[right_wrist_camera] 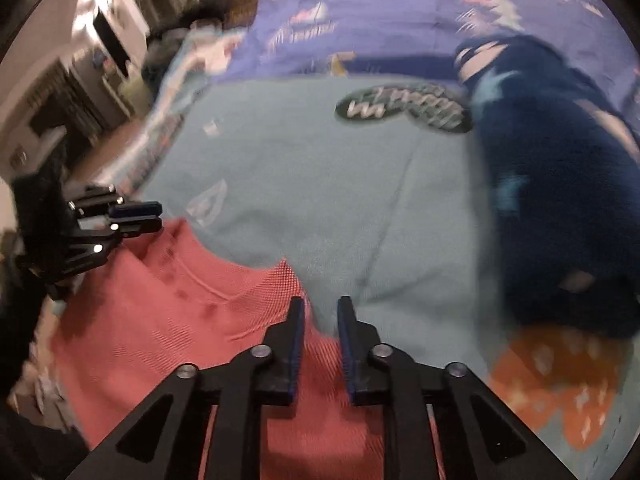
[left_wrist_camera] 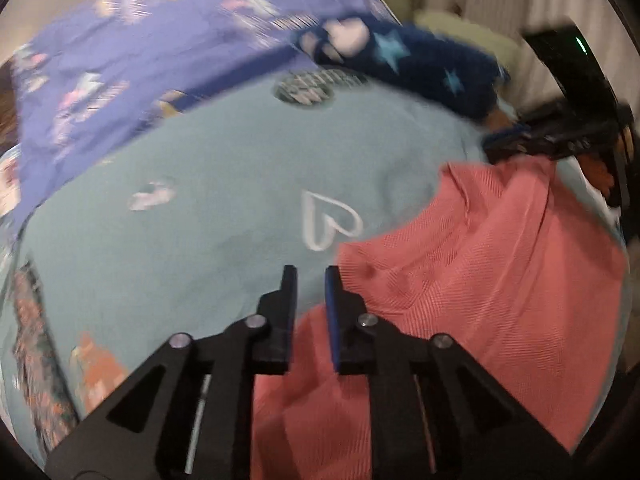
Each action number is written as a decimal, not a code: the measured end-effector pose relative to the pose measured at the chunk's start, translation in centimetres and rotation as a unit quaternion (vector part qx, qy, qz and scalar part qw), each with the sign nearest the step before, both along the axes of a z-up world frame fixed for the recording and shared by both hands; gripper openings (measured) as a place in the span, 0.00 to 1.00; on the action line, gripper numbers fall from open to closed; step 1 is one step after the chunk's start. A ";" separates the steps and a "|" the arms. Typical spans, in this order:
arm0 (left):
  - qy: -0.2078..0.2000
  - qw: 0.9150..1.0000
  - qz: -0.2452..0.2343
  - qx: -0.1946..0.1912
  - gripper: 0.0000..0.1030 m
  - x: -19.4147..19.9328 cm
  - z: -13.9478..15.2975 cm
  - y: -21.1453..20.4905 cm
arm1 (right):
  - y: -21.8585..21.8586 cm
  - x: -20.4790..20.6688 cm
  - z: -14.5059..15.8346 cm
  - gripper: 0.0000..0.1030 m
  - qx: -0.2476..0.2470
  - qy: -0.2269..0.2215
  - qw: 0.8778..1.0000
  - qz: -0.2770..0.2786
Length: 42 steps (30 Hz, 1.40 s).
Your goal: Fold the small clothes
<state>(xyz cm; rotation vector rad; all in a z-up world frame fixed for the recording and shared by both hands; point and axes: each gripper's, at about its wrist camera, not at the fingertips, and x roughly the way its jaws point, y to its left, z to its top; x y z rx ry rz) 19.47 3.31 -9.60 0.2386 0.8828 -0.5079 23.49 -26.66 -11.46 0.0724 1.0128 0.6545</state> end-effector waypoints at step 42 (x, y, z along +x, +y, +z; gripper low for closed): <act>0.018 0.993 0.108 -0.046 0.42 -3.8 -0.5 8.9 | -8.8 -2.4 -3.2 0.38 0.023 0.046 0.989 -0.137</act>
